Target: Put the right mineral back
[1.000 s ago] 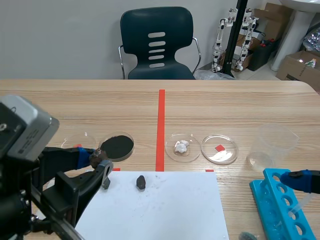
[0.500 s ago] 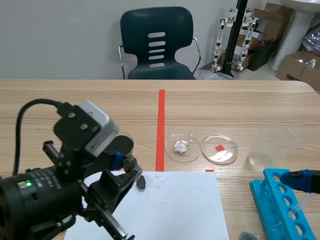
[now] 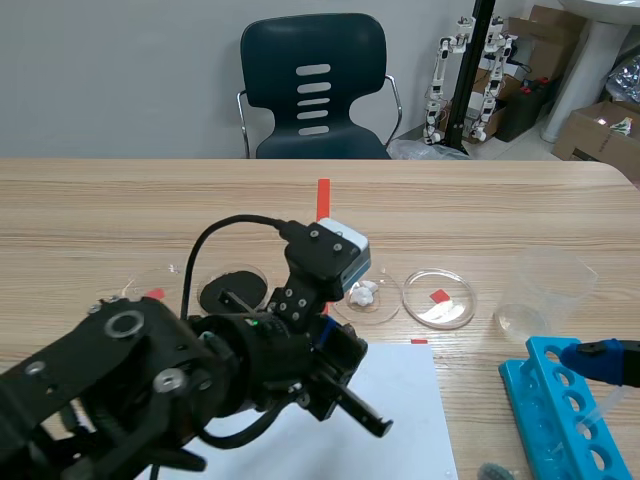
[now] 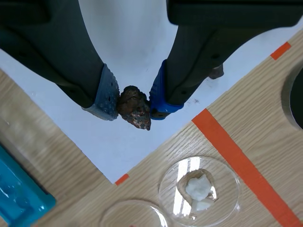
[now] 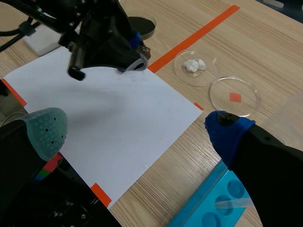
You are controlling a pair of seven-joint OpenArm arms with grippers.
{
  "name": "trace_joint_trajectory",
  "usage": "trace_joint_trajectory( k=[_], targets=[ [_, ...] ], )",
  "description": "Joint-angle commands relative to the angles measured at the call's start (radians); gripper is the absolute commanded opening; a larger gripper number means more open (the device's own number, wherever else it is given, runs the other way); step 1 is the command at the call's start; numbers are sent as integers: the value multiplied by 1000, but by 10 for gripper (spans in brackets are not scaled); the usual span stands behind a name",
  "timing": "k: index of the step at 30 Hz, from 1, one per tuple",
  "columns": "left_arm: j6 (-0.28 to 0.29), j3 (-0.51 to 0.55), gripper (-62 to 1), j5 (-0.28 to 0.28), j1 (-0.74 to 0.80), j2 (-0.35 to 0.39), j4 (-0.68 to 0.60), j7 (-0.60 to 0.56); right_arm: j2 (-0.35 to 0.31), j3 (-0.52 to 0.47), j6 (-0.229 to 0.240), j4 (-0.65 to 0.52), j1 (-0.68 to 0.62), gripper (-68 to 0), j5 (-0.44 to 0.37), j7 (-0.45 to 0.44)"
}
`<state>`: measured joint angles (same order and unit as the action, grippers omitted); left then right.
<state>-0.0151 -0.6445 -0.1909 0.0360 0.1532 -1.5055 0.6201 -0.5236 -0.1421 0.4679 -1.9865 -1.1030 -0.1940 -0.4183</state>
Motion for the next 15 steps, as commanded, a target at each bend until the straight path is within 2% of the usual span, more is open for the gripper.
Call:
trace_joint_trajectory(
  k=[1,4,7,10,15],
  targets=[
    [-39,-8,-479,-6,-13,-31,1,2,0,-3,0,-8,4,-71,-11,-14],
    [-123,-26,-479,-6,-56,-71,57,37,0,-3,0,-8,4,-71,-11,-14],
    [-180,-40,-479,-7,-99,-102,111,89,0,-3,0,-8,4,-71,-11,-14],
    [-204,-53,-479,-7,-138,-134,167,127,0,-3,0,-8,4,-71,-11,-14],
    [-204,-71,-479,-7,-187,-183,253,140,0,-3,0,-8,4,-71,-11,-14]
  ],
)
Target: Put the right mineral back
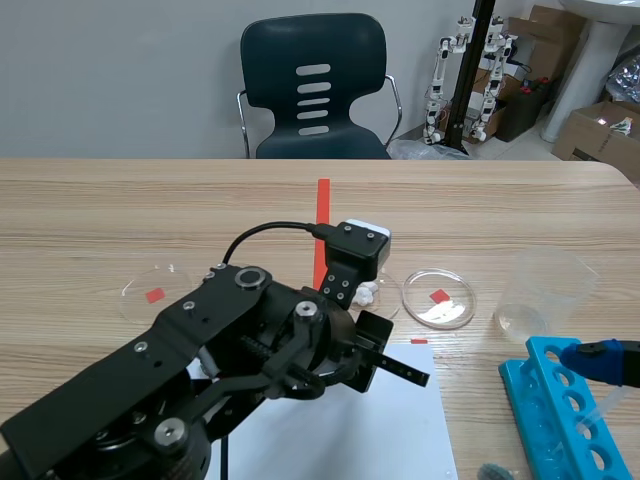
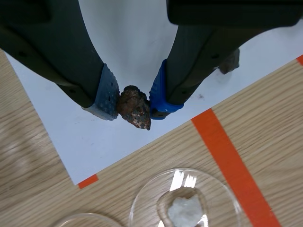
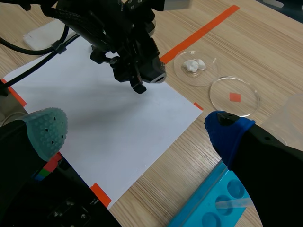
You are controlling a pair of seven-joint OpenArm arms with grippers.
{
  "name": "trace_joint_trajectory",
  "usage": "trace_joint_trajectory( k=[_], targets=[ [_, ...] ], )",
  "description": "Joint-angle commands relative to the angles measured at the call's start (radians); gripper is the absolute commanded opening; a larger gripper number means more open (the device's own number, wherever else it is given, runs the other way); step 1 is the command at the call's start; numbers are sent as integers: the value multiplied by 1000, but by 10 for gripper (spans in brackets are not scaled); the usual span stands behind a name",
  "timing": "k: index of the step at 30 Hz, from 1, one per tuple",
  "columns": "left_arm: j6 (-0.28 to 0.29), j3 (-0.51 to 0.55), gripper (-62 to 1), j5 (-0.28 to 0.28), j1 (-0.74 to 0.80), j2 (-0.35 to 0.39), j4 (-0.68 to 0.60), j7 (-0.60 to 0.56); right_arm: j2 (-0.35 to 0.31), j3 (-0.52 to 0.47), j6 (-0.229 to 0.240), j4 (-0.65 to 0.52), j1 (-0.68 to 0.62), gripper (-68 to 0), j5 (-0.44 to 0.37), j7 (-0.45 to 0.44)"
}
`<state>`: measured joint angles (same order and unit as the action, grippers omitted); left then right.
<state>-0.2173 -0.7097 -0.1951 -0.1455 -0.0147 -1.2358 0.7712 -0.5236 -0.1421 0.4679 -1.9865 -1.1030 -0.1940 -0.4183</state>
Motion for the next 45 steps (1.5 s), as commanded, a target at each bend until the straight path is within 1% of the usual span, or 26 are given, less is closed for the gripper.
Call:
trace_joint_trajectory(
  k=[1,8,15,21,24,31,41,45],
  targets=[
    [-2,-10,-479,-3,-14,-24,0,-10,0,-3,0,-8,4,-71,-11,-14],
    [-2,-22,-479,-3,-58,-88,92,35,0,-3,0,-8,4,-71,-11,-14],
    [-2,-22,-479,-3,-105,-133,178,79,0,-3,0,-8,4,-71,-11,-14],
    [-6,-23,-479,-5,-149,-133,231,108,0,-3,0,-8,4,-71,-11,-14],
    [-32,-24,-479,-19,-164,-133,247,126,0,-3,0,-8,4,-71,-11,-14],
    [-35,-27,-478,-60,-174,-133,255,146,0,-3,0,-8,4,-71,-11,-14],
    [-34,-117,-478,-60,-173,-133,255,116,0,-3,0,-8,4,-71,-11,-14],
    [-34,-122,-478,-60,-173,-133,255,116,0,-3,0,-8,4,-71,-11,-14]
  ],
)
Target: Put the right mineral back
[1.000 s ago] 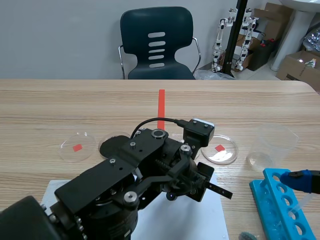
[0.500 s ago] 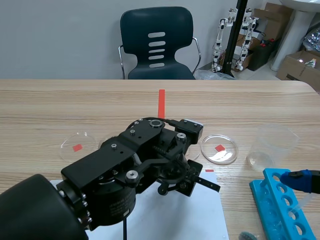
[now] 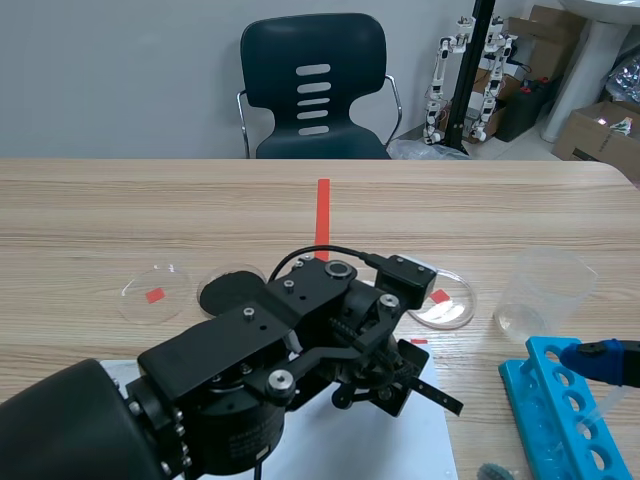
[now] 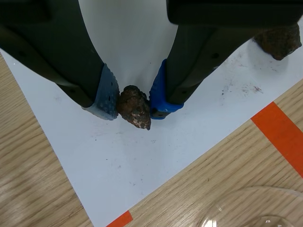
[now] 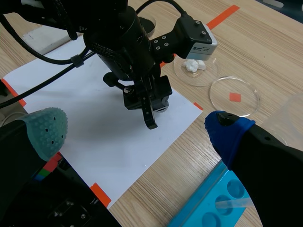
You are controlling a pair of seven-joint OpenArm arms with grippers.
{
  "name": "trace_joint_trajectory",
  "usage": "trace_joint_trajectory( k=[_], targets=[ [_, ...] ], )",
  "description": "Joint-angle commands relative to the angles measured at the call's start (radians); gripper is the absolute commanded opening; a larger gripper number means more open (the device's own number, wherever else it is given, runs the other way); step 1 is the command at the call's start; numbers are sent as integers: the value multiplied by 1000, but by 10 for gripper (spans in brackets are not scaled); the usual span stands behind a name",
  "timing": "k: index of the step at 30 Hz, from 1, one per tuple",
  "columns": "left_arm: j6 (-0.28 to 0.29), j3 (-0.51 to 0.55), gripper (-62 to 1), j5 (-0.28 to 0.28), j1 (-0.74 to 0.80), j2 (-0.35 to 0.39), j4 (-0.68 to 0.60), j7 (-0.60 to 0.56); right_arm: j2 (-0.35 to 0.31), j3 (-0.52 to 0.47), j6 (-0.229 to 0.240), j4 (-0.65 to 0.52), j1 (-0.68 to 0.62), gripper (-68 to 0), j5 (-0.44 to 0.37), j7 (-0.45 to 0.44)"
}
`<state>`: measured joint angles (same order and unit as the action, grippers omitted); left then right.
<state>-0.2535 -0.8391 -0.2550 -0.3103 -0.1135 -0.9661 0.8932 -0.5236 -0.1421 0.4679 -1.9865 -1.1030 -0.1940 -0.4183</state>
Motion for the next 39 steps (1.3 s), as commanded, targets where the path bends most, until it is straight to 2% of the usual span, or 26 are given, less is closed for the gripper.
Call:
trace_joint_trajectory(
  k=[1,8,10,14,18,23,25,30,39],
  targets=[
    [2,7,-477,-1,-8,-34,-14,-6,0,-3,0,-8,4,-71,-11,-14],
    [2,7,-476,-16,-8,-34,-14,-6,0,-3,0,-8,4,-71,-11,-14],
    [2,7,-452,-23,-8,-34,-14,-6,0,-3,0,-8,4,-71,-11,-14],
    [0,7,-349,-31,-8,-34,-14,-9,0,-3,0,-8,4,-71,-11,-14],
    [-25,7,-264,-39,-8,-34,-14,-16,0,-3,0,-8,4,-71,-11,-14],
    [-25,7,-76,-45,-3,-34,-14,-38,0,-3,0,-8,4,-71,-11,-14],
    [-25,7,-34,-45,-3,-34,-14,-38,0,-3,0,-8,4,-71,-11,-14],
    [-25,7,8,-45,-3,-34,-14,-40,0,-3,0,-8,4,-71,-11,-14],
    [-25,7,11,-45,-3,-34,-14,-37,0,-3,0,-8,4,-71,-11,-14]
  ],
)
